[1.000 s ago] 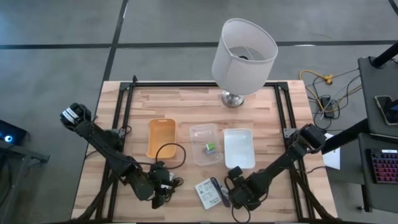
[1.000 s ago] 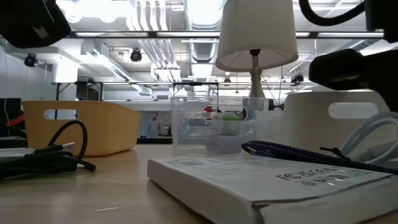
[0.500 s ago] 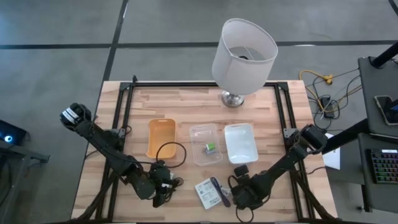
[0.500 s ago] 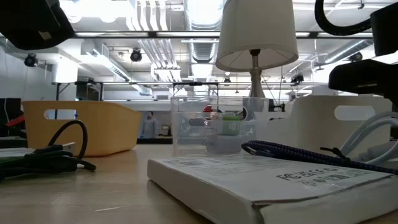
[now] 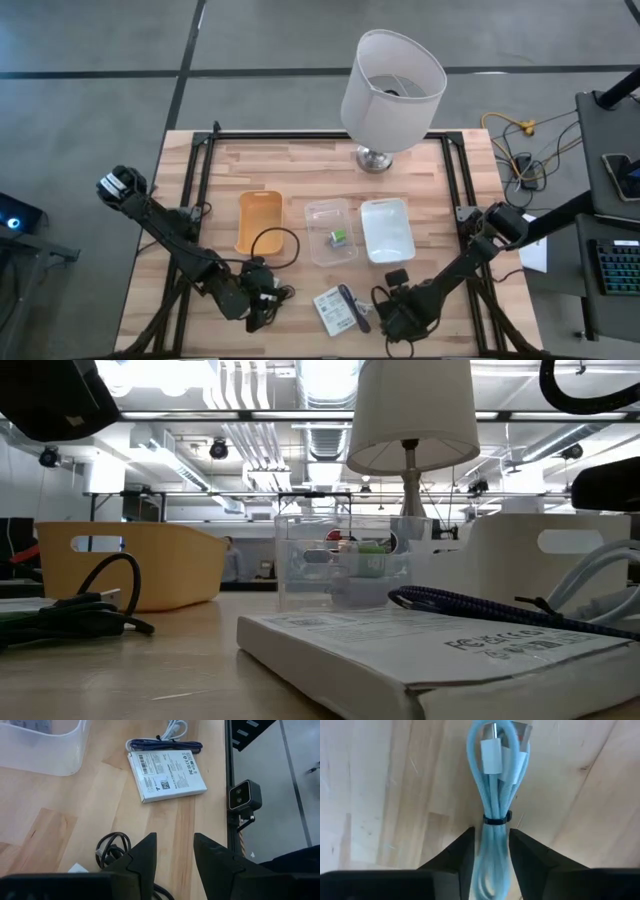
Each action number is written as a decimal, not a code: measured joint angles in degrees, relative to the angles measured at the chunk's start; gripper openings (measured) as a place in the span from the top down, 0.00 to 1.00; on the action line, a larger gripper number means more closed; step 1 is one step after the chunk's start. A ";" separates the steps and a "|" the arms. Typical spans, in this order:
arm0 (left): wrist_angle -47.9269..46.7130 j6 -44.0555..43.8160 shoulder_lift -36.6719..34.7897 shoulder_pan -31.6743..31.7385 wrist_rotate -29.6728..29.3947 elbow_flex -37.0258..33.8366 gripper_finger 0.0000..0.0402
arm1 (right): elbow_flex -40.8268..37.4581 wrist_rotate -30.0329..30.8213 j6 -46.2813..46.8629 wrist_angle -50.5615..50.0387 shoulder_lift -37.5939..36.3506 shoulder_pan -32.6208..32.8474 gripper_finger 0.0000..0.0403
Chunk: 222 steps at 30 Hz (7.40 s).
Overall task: Pick and place items into bin
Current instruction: Put the blue charger cable into the orange bin, then put the white charger cable into the orange bin
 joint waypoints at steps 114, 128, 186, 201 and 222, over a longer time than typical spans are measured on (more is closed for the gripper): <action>-6.08 -45.53 -50.03 12.29 -5.75 -36.77 0.79 | 59.04 22.61 13.82 1.50 12.22 -30.54 0.50; -5.20 -31.60 -43.12 14.14 6.83 -27.29 0.43 | 58.84 15.42 8.96 -9.83 12.27 -28.31 0.50; -1.03 -19.56 -18.40 -5.75 2.25 -15.25 0.43 | 15.42 4.57 23.51 2.87 10.23 -12.40 0.50; -1.63 -19.00 -18.40 -5.77 1.30 -15.89 0.43 | 13.64 2.41 18.44 4.31 9.64 -18.34 0.81; -1.52 -17.96 -27.04 -5.79 -11.62 -15.47 0.43 | 16.57 10.55 32.89 15.32 -6.68 -23.49 0.94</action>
